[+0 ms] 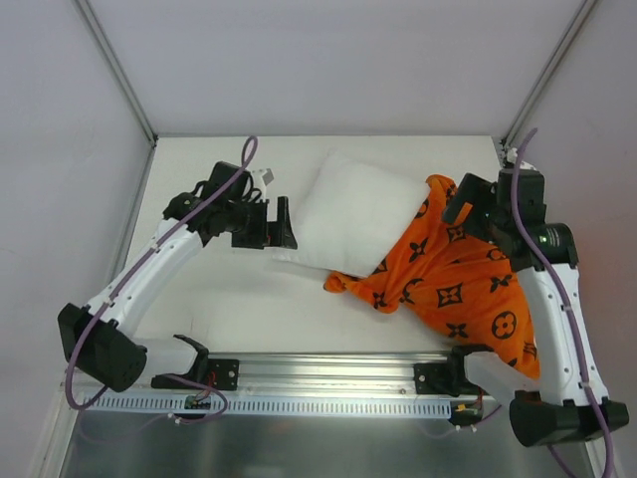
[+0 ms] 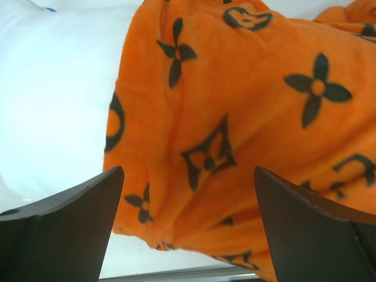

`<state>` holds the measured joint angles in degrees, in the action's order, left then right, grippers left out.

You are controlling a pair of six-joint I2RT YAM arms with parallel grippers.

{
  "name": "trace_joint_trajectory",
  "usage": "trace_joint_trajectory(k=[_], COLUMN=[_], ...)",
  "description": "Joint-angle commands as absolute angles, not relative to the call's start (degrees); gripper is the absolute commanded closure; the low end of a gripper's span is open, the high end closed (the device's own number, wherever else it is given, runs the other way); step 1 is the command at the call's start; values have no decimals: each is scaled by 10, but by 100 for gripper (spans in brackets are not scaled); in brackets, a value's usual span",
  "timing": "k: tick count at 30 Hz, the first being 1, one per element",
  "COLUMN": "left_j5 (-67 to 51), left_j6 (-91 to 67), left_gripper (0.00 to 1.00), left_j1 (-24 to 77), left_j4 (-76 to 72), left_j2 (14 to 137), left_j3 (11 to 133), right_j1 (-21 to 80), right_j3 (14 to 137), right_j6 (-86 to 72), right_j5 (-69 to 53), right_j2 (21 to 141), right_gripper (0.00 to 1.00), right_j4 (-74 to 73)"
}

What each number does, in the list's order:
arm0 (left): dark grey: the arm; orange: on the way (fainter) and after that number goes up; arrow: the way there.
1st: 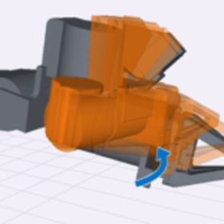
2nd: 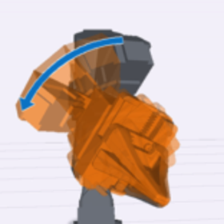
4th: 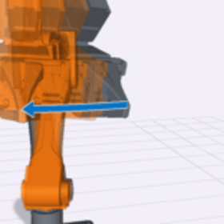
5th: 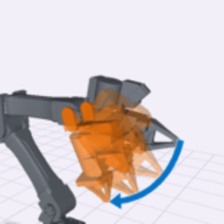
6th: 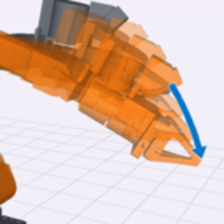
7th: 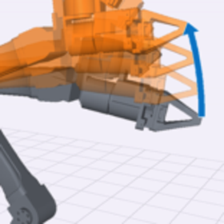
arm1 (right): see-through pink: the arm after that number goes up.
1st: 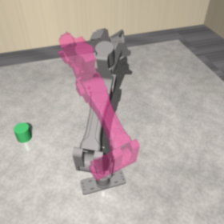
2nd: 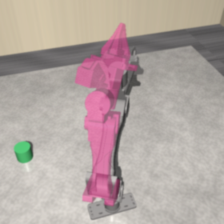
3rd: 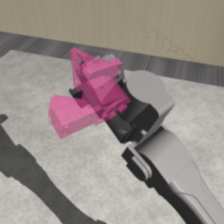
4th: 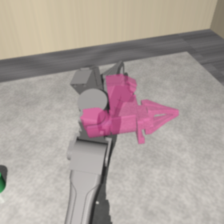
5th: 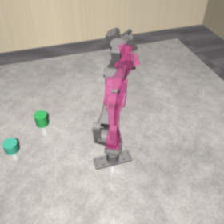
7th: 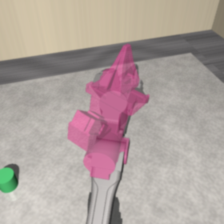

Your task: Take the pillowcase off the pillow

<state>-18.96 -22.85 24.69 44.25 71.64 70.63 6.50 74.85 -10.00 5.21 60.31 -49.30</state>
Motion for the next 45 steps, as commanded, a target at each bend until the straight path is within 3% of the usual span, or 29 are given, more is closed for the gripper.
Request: trace_joint_trajectory(k=[1, 8, 14, 16, 19, 20, 23, 30, 38, 45], left_j5=[-151, -108, -191, -249, -350, -372, -354, -186, -186, -121], left_j6=[-177, -159, -151, -160, -170, -184, -205, -254, -284, -305], left_gripper=[1, 1, 1, 15, 84, 100, 100, 100, 100, 100], left_j1=[273, 291, 298, 298, 301, 301, 301, 276, 177, 114], left_j4=[396, 274, 204, 190, 181, 182, 182, 213, 273, 364], left_j2=[762, 804, 900, 931, 963, 968, 948, 754, 617, 578], left_j3=[690, 659, 673, 679, 689, 688, 668, 616, 601, 656], right_j1=[63, 62, 62, 62, 62, 62, 62, 62, 67, 100], right_j3=[733, 691, 663, 663, 657, 657, 650, 653, 657, 650], right_j6=[-84, -83, -88, -88, -84, -83, -81, -80, -65, -30], right_j5=[76, 41, 39, 40, 41, 41, 43, 39, -43, -45], right_j2=[551, 503, 487, 483, 483, 481, 477, 473, 475, 486], right_gripper=[4, 4, 4, 4, 4, 4, 4, 4, 4, 4], right_j4=[-537, -572, -574, -576, -582, -583, -584, -586, -574, -594])
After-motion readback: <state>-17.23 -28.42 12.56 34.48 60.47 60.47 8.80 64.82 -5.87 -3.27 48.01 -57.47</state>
